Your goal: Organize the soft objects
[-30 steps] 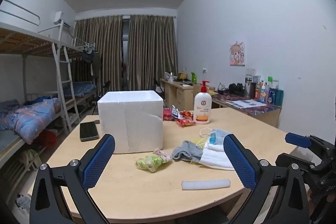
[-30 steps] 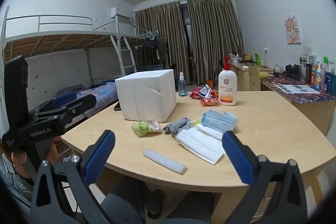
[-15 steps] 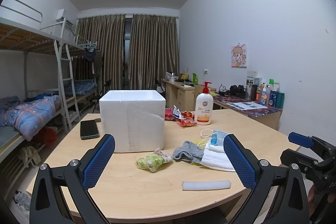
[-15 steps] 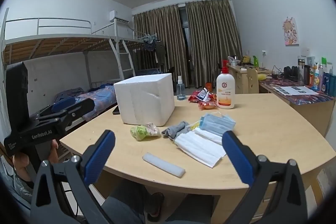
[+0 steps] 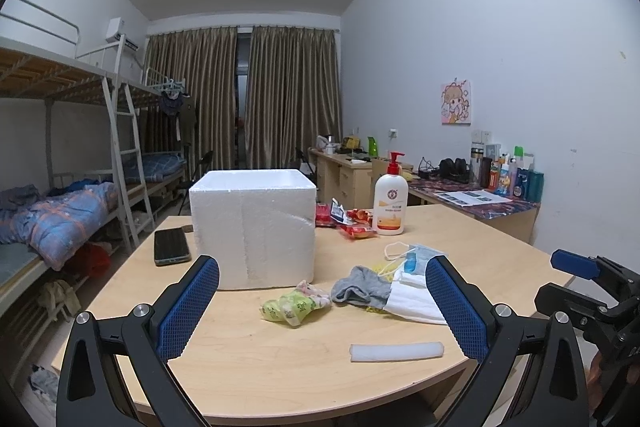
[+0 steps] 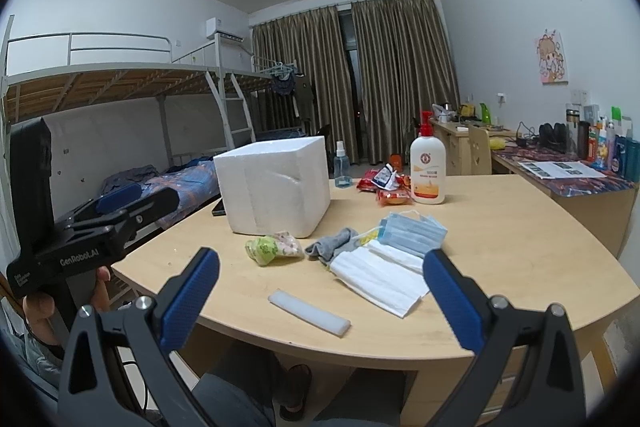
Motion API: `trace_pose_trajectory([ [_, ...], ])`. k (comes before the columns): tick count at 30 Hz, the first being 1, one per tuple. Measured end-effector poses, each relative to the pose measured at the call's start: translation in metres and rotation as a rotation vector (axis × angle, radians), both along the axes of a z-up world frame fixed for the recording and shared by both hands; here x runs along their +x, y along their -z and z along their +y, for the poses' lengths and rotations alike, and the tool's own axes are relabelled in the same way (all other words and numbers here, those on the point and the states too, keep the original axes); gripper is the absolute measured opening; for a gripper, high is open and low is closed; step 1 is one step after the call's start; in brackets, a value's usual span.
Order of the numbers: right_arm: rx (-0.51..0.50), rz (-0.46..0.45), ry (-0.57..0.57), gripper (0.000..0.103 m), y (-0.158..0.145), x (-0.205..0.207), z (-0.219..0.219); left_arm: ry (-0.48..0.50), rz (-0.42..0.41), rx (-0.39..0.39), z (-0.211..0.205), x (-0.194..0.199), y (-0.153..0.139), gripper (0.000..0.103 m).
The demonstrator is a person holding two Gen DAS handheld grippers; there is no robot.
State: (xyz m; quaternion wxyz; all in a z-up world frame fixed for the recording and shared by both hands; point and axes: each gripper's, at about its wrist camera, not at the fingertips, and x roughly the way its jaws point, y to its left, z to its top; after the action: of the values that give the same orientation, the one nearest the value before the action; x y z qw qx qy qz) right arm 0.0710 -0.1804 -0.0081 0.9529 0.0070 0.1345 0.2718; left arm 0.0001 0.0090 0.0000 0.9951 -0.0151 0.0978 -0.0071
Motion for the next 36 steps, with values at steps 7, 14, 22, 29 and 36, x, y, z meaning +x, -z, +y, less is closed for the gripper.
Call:
trace_pose_trajectory([
  [7, -0.002, 0.002, 0.006, 0.103, 0.0007, -0.0003, -0.0004, 0.004, 0.01, 0.011, -0.0005, 0.0005, -0.0002, 0.103],
  [14, -0.001, 0.0, 0.008, 0.103, 0.0003, -0.0013, -0.0019, 0.003, 0.012, 0.021, -0.0023, 0.0008, -0.0008, 0.103],
  [22, 0.0, 0.003, 0.014, 0.103, -0.001, -0.0012, -0.003, -0.003, 0.012, 0.022, -0.0027, 0.0004, -0.0018, 0.103],
  [29, 0.001, 0.004, 0.018, 0.103, -0.0015, 0.0005, -0.0036, -0.004, 0.014, 0.024, -0.0032, 0.0011, -0.0019, 0.103],
  [36, -0.005, 0.009, 0.015, 0.103, -0.0013, 0.0003, -0.0033, -0.002, 0.015, 0.023, -0.0025, 0.0016, -0.0016, 0.103],
])
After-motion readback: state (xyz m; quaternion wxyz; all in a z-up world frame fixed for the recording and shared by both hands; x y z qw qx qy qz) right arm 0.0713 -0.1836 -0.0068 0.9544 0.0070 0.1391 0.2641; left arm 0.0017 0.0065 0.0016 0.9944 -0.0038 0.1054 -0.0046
